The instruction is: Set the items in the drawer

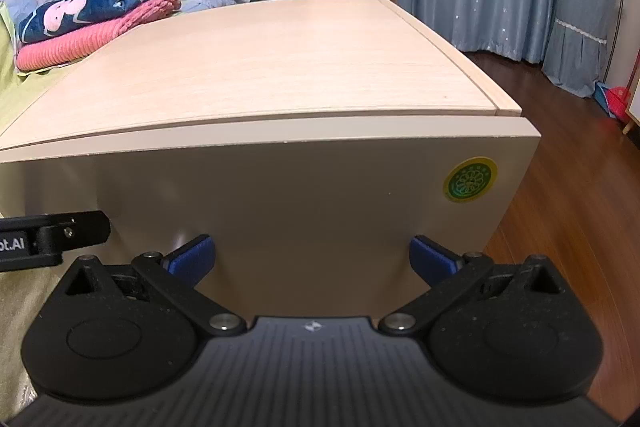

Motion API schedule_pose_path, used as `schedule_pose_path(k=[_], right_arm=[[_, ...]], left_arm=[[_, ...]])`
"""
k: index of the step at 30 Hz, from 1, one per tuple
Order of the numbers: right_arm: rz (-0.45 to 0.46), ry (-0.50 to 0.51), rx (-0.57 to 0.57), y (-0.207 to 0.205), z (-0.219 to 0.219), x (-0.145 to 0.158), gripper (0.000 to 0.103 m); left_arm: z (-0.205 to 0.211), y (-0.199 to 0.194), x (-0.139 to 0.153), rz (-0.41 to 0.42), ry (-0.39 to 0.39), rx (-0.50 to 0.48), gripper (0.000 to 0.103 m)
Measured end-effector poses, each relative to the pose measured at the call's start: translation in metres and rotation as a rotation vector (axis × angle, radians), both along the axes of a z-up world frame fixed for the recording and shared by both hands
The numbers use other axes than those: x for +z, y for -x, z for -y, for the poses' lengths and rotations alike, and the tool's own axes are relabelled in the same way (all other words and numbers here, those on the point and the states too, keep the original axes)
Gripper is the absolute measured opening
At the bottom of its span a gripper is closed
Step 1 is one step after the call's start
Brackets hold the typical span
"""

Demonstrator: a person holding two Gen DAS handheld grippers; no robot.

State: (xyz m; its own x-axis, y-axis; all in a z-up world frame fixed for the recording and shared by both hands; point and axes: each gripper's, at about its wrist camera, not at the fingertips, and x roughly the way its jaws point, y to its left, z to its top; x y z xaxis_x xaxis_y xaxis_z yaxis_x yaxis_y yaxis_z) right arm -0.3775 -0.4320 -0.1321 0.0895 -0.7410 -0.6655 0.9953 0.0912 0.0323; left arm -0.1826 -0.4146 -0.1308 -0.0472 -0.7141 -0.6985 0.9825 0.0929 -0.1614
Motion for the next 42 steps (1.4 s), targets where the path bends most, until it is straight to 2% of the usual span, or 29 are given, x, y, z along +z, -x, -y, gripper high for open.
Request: schedule_pose_path(k=[3, 7, 9, 14, 18, 22, 25, 31, 42], right_arm=[[0.021, -0.027, 0.007, 0.006, 0.003, 0.007, 0.102], [0.078, -0.074, 0.013, 0.023, -0.001, 0.022, 0.102], [0.113, -0.096, 0.025, 0.032, -0.005, 0.029, 0.102], [0.153, -0.132, 0.058, 0.049, -0.021, 0.051, 0.102], [0.14, -0.133, 0.096, 0.058, -0.036, 0.072, 0.102], [0.11, -0.1, 0.127, 0.066, -0.054, 0.094, 0.102], [0.063, -0.07, 0.146, 0.069, -0.068, 0.108, 0.102], [0.053, -0.047, 0.2, 0.078, -0.09, 0.132, 0.102], [0.065, 0.002, 0.17, 0.098, -0.118, 0.155, 0.102]], left_arm=[[-0.009, -0.004, 0.006, 0.047, 0.016, 0.046, 0.101], [-0.026, -0.01, 0.02, -0.004, -0.051, 0.067, 0.101], [-0.038, -0.007, 0.031, -0.005, -0.075, 0.074, 0.101], [-0.067, 0.017, 0.062, 0.088, -0.095, 0.074, 0.102], [-0.086, 0.037, 0.082, 0.129, -0.104, 0.076, 0.102], [-0.102, 0.05, 0.101, 0.108, -0.111, 0.073, 0.102], [-0.115, 0.057, 0.112, 0.108, -0.096, 0.079, 0.102], [-0.136, 0.068, 0.132, 0.104, -0.053, 0.081, 0.102], [-0.16, 0.086, 0.15, 0.098, -0.032, 0.048, 0.102]])
